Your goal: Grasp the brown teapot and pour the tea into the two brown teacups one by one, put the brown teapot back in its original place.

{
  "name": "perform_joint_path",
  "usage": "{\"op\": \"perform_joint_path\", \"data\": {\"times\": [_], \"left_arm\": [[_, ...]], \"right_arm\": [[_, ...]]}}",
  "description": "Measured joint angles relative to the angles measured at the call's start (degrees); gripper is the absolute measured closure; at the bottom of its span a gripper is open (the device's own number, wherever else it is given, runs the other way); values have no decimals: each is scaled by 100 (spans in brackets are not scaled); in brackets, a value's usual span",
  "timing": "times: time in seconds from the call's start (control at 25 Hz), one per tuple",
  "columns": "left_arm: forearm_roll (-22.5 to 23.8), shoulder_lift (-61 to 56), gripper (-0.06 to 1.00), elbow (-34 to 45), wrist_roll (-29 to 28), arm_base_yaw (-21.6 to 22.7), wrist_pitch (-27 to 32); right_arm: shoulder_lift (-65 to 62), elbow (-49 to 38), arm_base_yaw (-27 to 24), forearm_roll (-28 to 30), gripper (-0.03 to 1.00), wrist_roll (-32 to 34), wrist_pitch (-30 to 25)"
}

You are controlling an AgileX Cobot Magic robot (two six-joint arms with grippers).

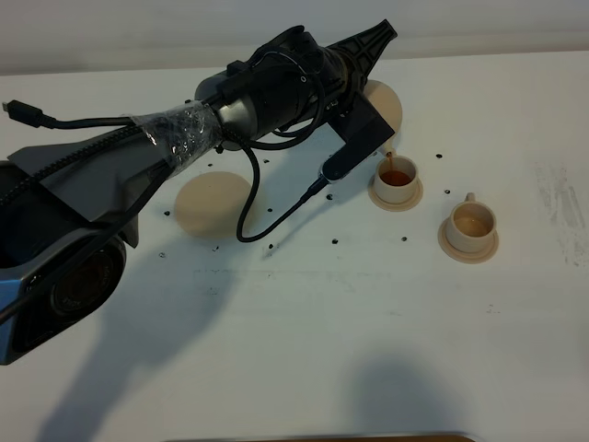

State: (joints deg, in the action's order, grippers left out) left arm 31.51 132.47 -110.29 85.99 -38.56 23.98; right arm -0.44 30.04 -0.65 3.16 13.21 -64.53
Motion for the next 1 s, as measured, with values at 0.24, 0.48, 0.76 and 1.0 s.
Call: {"op": "perform_joint_path", "data": {"times": [0.24, 0.48, 0.76, 1.0], "left_arm": [[0, 0, 86, 0, 73, 0, -28], [0, 0, 86, 0, 139, 0, -54], [0, 0, 86, 0, 146, 0, -54], [0, 0, 86, 0, 160, 0, -59]], "right_arm": [[0, 0, 0, 0, 56, 0, 0], [0, 0, 0, 0, 56, 0, 0], [0, 0, 0, 0, 56, 0, 0], [0, 0, 0, 0, 56, 0, 0]]}}
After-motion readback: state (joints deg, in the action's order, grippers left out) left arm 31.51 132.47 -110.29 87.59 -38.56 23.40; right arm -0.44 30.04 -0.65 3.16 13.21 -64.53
